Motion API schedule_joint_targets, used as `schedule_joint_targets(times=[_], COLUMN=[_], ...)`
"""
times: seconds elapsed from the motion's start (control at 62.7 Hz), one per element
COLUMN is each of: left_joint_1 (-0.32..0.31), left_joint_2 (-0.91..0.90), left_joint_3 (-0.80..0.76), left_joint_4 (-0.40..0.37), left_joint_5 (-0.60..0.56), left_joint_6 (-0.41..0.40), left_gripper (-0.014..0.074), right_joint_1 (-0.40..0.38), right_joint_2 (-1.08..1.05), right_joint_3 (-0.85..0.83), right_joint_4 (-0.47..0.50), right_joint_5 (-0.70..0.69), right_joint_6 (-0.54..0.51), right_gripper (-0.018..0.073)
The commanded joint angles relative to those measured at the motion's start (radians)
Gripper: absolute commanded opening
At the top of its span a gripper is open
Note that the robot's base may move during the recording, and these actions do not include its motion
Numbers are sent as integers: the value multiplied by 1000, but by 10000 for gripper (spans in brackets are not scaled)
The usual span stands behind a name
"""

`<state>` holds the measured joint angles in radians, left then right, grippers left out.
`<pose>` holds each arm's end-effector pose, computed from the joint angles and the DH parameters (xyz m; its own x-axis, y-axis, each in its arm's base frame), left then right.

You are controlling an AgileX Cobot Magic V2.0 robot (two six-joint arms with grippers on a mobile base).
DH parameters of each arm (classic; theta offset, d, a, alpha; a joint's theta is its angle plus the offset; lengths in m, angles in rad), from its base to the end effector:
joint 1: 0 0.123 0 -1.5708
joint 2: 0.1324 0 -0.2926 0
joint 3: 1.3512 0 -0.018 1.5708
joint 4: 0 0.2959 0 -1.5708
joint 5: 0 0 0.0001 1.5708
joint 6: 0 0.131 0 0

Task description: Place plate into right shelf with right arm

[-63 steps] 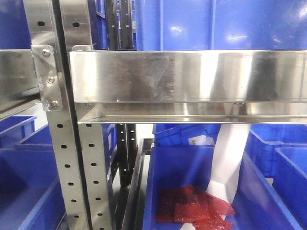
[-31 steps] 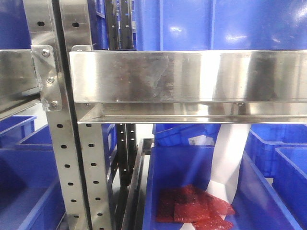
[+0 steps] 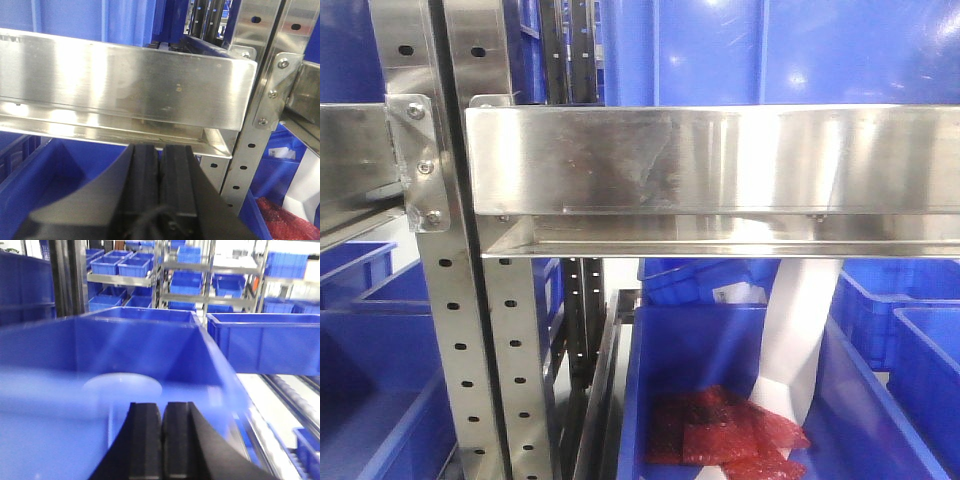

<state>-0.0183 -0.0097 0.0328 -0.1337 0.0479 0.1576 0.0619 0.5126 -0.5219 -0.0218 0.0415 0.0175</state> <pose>0.1347 -0.0033 0.1978 0.0172 0.0237 -0.9996 0.0243 0.9994 0.0241 0.1894 0.0116 0.3524 0.0551 -0.0009 -0.9985 -0.0607 0.9981 -0.0042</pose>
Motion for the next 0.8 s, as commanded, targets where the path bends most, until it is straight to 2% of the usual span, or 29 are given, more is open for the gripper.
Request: schedule_joint_targets(times=[0.0,0.159,0.351,0.781], left_joint_1=[-2,-2,-2,-2], left_joint_2=[-10,-10,-10,-10], left_joint_3=[10,10,10,10], left_joint_4=[-8,-8,-8,-8], left_joint_5=[-90,-90,-90,-90], left_joint_6=[-7,-7,-7,-7], left_gripper=[-128,-128,-128,-128], right_joint_1=[-2,-2,-2,-2], right_joint_2=[-132,-352,-518,-541], right_joint_3=[65,224,326,386], right_joint_4=[-18,-18,-18,-18], right_joint_5=[-96,-42,30,42], right_joint_6=[-2,-2,-2,-2], right_gripper=[50,50,50,50])
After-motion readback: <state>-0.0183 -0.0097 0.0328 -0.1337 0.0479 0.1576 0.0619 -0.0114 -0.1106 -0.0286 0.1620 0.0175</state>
